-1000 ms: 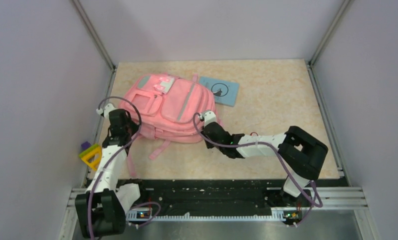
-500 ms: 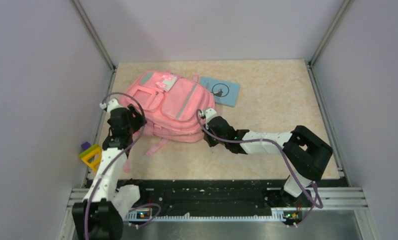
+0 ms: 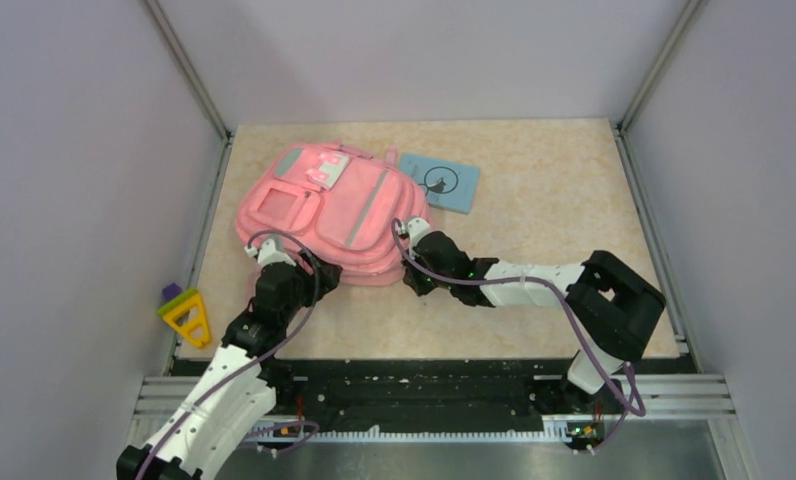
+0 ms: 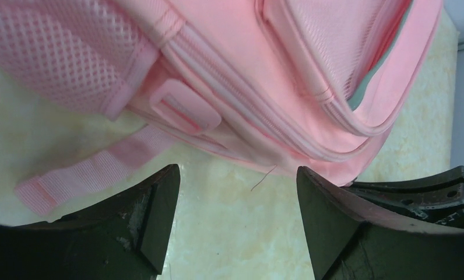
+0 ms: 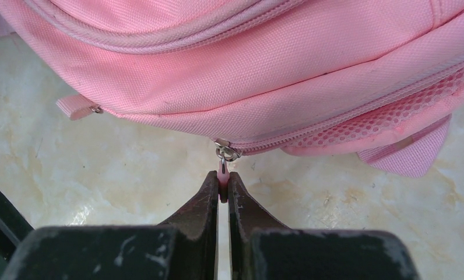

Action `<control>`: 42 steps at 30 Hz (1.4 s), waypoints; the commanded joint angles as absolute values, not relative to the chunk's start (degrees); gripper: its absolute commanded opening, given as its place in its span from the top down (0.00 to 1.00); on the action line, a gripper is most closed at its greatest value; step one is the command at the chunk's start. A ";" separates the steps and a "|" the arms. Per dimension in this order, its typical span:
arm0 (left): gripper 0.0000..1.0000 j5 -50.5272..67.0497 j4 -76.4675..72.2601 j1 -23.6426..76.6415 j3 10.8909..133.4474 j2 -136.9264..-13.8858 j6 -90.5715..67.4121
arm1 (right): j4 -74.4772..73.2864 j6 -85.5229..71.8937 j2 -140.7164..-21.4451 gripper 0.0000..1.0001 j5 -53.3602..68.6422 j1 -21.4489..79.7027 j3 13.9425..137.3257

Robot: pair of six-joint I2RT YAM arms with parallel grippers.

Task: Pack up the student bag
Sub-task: Zip the student bag at the center of the board.

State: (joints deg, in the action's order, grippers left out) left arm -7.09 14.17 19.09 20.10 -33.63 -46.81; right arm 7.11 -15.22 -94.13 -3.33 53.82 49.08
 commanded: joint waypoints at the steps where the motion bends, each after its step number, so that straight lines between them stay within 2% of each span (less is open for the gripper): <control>1: 0.22 -6.66 8.29 20.42 17.32 -33.19 -53.64 | 8.85 -16.11 -93.74 1.00 -0.77 53.75 52.01; 15: 0.21 -6.94 -5.38 22.56 14.51 -41.04 -58.53 | 9.57 -16.46 -94.74 1.00 -0.27 53.70 51.86; 19: 0.24 -7.21 -8.05 22.68 14.21 -43.89 -58.92 | 9.83 -16.64 -94.99 1.00 -0.26 53.78 51.68; 21: 0.29 -7.05 -9.47 22.73 14.08 -45.20 -59.06 | 9.84 -16.67 -95.01 1.00 -0.26 53.75 51.60; 22: 0.35 -7.03 -10.01 22.76 14.14 -45.96 -59.02 | 9.78 -16.70 -95.01 1.00 -0.26 53.71 51.59; 25: 0.64 -7.52 -9.69 22.76 14.44 -46.46 -58.60 | 9.22 -16.66 -94.72 1.00 -1.15 53.76 51.47; 30: 1.00 -13.56 -2.84 22.68 16.30 -42.66 -56.60 | 4.85 -17.13 -94.66 1.00 -11.20 53.60 52.99; 33: 1.00 -18.08 3.76 22.47 18.37 -38.49 -52.28 | 2.92 -17.47 -94.21 1.00 -14.54 52.32 53.65; 37: 1.00 -20.59 11.40 20.19 22.72 -34.51 -46.61 | 2.66 -17.62 -93.35 1.00 -12.91 48.29 53.70; 42: 1.00 -14.49 16.15 11.83 25.67 -32.46 -41.60 | 2.50 -15.06 -96.96 1.00 -9.05 42.52 57.67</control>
